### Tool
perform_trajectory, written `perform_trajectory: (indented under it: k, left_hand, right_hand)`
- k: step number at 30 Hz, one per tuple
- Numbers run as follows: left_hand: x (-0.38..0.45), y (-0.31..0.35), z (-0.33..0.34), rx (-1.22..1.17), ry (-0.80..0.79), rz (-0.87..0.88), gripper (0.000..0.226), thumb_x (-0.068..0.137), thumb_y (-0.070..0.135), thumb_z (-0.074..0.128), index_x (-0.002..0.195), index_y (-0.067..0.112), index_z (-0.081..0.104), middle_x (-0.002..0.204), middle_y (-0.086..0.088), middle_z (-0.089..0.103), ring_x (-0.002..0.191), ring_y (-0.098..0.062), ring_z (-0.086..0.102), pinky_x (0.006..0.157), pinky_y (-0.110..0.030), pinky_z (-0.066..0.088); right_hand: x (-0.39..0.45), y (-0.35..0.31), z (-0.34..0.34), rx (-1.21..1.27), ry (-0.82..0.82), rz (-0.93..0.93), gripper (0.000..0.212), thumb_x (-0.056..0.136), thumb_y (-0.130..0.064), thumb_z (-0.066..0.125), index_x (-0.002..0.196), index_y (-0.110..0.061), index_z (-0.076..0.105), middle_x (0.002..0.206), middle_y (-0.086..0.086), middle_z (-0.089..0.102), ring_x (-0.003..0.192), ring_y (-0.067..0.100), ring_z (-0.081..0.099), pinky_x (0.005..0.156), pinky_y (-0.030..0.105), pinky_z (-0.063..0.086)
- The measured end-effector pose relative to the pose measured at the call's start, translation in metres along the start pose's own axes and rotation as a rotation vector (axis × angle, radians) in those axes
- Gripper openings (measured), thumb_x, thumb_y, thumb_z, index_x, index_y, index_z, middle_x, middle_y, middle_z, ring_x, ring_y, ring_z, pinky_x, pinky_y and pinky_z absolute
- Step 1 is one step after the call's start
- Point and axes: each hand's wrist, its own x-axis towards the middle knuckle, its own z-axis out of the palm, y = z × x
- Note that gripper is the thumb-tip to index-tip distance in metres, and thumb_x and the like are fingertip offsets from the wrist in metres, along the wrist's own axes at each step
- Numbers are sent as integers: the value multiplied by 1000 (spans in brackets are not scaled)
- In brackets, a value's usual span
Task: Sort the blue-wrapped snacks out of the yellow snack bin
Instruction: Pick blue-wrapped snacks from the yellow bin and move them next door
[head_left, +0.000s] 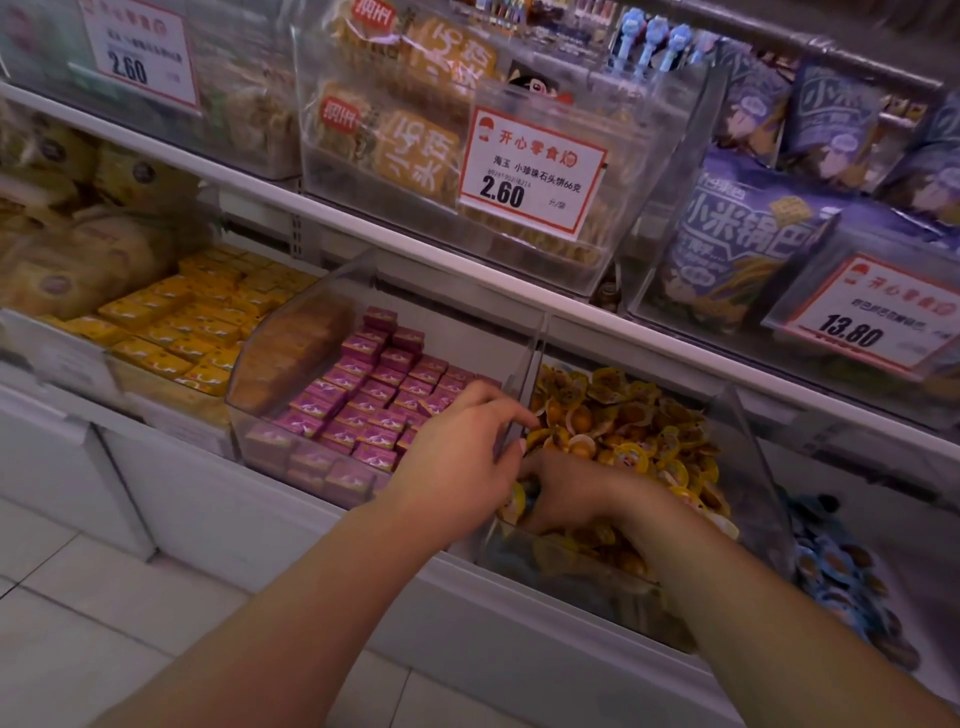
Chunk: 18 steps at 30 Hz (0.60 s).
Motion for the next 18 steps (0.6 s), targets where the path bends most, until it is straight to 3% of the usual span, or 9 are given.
perform_trajectory:
  k: [5,8,11,14,16,18]
  left_hand:
    - [2,1,0,-9,9,0,23,91,29,63,113,36,65,115,15,50,97,-9,60,84,-34,54]
    - [2,5,-1,-17,60,17,21,92,26,62,110,34,67,112,16,52,93,-5,59,82,-29,53]
    - [2,16,-2,-27,197,69,18,92,16,60,103,26,70,109,14,56,96,-5,58,82,-27,51]
    - [1,32,6,-78,277,163,18,91,11,57,99,21,70,107,12,59,96,-6,60,80,-27,51]
    - [1,43,21,-110,234,203,18,92,19,54,104,25,66,110,17,55,100,-3,58,83,-19,48]
    - [1,49,45,-161,103,117,27,91,35,53,118,34,58,118,24,49,107,3,54,89,-15,46]
  right_hand:
    - [-1,8,1,275,128,-44,20,76,-15,76,96,-14,72,90,2,70,76,9,63,68,25,53]
    - [-5,15,-3,398,219,-43,21,78,-14,79,98,-16,74,95,3,73,80,10,66,71,22,53]
    - [-20,27,-9,628,343,-4,18,77,-15,80,92,-24,74,83,1,73,67,9,66,55,23,53]
    - [-41,43,-10,948,525,10,15,80,-12,80,90,-20,74,74,4,70,60,15,62,49,27,49]
    - [-54,54,-11,1151,639,39,12,83,-10,77,93,-12,72,74,15,66,63,26,59,54,30,47]
    - [-63,62,-7,1275,703,56,13,87,-9,72,96,-1,67,63,16,60,58,28,55,53,28,45]
